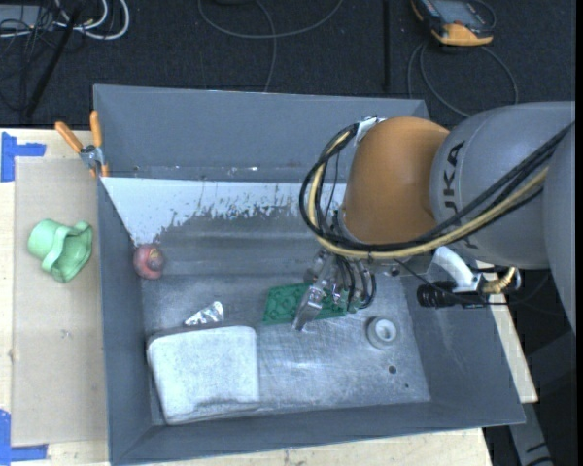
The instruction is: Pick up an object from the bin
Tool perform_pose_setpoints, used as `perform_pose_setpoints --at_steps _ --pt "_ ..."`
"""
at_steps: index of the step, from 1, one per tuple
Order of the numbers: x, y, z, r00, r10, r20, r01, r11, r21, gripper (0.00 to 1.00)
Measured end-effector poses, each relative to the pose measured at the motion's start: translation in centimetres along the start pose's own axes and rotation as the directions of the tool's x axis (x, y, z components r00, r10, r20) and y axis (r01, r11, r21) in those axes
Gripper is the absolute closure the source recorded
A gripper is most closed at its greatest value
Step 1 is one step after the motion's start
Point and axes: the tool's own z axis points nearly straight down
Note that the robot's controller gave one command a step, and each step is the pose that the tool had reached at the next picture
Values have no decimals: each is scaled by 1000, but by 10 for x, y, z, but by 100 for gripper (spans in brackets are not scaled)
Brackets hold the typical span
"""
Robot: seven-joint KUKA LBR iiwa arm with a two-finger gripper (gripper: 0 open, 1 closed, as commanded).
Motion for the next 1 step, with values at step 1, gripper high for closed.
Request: perform_pose_setpoints --at_steps 1 --pt "0 0 -6 1000 -3 0 3 1000 0 100"
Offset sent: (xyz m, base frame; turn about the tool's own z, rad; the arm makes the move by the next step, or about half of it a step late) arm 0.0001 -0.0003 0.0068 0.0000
